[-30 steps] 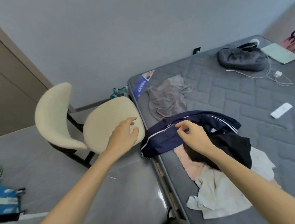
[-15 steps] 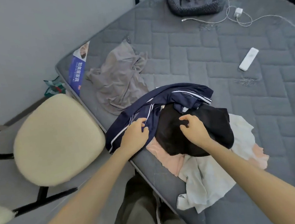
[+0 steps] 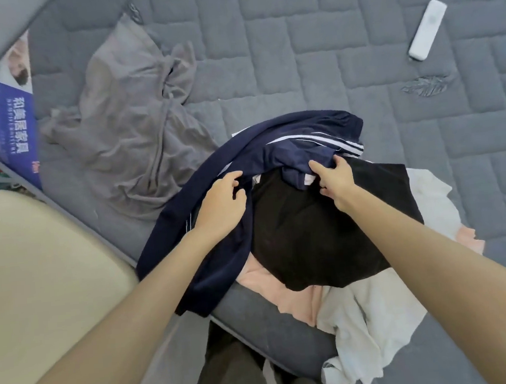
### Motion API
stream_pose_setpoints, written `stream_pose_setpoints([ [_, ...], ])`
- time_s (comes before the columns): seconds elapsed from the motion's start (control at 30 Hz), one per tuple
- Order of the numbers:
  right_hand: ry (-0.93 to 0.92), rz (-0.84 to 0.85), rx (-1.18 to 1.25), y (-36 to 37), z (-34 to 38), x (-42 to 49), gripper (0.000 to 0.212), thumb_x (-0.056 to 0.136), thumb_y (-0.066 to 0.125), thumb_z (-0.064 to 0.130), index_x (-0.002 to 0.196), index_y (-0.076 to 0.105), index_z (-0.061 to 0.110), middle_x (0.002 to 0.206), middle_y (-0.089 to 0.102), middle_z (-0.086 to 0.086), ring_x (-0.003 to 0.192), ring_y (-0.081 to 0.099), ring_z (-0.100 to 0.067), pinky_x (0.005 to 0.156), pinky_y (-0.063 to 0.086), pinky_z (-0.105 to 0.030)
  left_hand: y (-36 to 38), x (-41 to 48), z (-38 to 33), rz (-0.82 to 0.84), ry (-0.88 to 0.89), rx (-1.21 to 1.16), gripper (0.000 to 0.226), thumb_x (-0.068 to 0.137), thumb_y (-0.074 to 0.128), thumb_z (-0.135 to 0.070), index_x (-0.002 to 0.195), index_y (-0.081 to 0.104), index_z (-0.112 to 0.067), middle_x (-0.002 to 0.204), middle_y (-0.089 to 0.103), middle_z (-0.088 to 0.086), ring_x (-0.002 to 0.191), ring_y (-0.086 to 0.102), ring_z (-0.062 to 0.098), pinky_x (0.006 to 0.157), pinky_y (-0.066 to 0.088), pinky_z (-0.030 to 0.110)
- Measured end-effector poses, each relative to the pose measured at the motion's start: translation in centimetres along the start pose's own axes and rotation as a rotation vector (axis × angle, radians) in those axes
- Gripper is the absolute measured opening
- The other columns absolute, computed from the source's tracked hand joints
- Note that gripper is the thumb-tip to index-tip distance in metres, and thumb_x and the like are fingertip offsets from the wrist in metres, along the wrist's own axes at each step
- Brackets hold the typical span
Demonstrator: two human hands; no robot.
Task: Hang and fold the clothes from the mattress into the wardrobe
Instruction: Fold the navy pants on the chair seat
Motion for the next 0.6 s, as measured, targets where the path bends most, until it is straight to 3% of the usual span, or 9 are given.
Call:
stream_pose_setpoints([
  [0.1, -0.185, -0.063, -0.259, -0.8, 0.7, 0.8, 0.035, 0.085, 0.066, 0.030, 0.111, 0.064, 0.006, 0.098, 0.067, -0.010, 0.081, 0.054, -0.014, 0.073, 0.043, -0.027, -0.7, 0.3, -0.5, -0.017, 0.049, -0.001, 0.042, 0.098, 0.045, -0.017, 0.139, 0.044, -0.019, 0.123, 0.056, 0.001, 0.116, 0.051, 0.014, 0.095, 0.040, 0.027],
  [0.2, -0.366, 0.025, -0.371, -0.4, 1.9, -1.9, 0.016, 0.085, 0.068, 0.025, 0.079, 0.063, 0.011, 0.069, 0.057, 0.000, 0.069, 0.047, -0.006, 0.072, 0.037, -0.026, -1.5, 0.1, -1.5, -0.069, 0.109, 0.002, 0.041, 0.097, 0.044, -0.013, 0.137, 0.045, -0.018, 0.123, 0.053, -0.002, 0.121, 0.047, 0.013, 0.096, 0.036, 0.023],
  [0.3, -0.526, 0.319, -0.611, 0.9, 1.6, -7.3, 0.018, 0.084, 0.069, 0.021, 0.076, 0.064, 0.007, 0.060, 0.056, -0.001, 0.059, 0.045, -0.004, 0.067, 0.040, -0.027, -2.4, 0.5, -2.3, -0.149, 0.196, 0.065, 0.044, 0.095, 0.042, -0.006, 0.136, 0.046, -0.018, 0.138, 0.045, 0.001, 0.126, 0.041, 0.018, 0.100, 0.028, 0.020],
  [0.4, -0.373, 0.657, -0.770, 0.7, -1.2, -10.8, 0.025, 0.092, 0.060, 0.035, 0.085, 0.074, 0.017, 0.070, 0.071, 0.006, 0.059, 0.058, 0.006, 0.067, 0.045, -0.012, -2.2, 1.4, -2.7, -0.106, 0.248, 0.122, 0.046, 0.093, 0.043, -0.005, 0.137, 0.047, -0.018, 0.142, 0.043, 0.000, 0.130, 0.039, 0.021, 0.105, 0.029, 0.025],
  [0.47, -0.331, 0.525, -0.757, -0.6, -2.3, -10.3, 0.026, 0.095, 0.054, 0.035, 0.084, 0.074, 0.022, 0.074, 0.072, 0.008, 0.061, 0.059, 0.007, 0.073, 0.047, -0.015, -0.8, 2.0, -3.0, -0.004, 0.254, 0.211, 0.047, 0.094, 0.044, -0.008, 0.139, 0.045, -0.023, 0.147, 0.038, -0.003, 0.135, 0.032, 0.021, 0.109, 0.030, 0.037],
  [0.53, -0.321, 0.199, -0.628, -2.4, -2.7, -8.6, 0.020, 0.094, 0.052, 0.024, 0.090, 0.072, 0.020, 0.081, 0.072, 0.005, 0.071, 0.063, -0.004, 0.080, 0.050, -0.028, 1.0, 2.7, -3.4, 0.070, 0.258, 0.305, 0.049, 0.095, 0.047, -0.013, 0.142, 0.041, -0.026, 0.152, 0.030, -0.006, 0.141, 0.022, 0.020, 0.111, 0.028, 0.045],
  [0.6, -0.209, 0.042, -0.437, -3.3, -2.9, -7.2, 0.021, 0.092, 0.053, 0.017, 0.105, 0.069, 0.013, 0.091, 0.071, -0.001, 0.081, 0.067, -0.019, 0.083, 0.054, -0.036, 2.7, 3.9, -4.6, 0.091, 0.326, 0.395, 0.056, 0.095, 0.052, -0.023, 0.147, 0.030, -0.029, 0.157, 0.018, -0.006, 0.145, 0.011, 0.021, 0.113, 0.022, 0.053],
])
Point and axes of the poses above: each hand's wrist, its own x-axis towards the middle knuckle, its own y-axis out of the palm, z = x × y, the point moved 4 cm from there along x, towards the middle knuckle
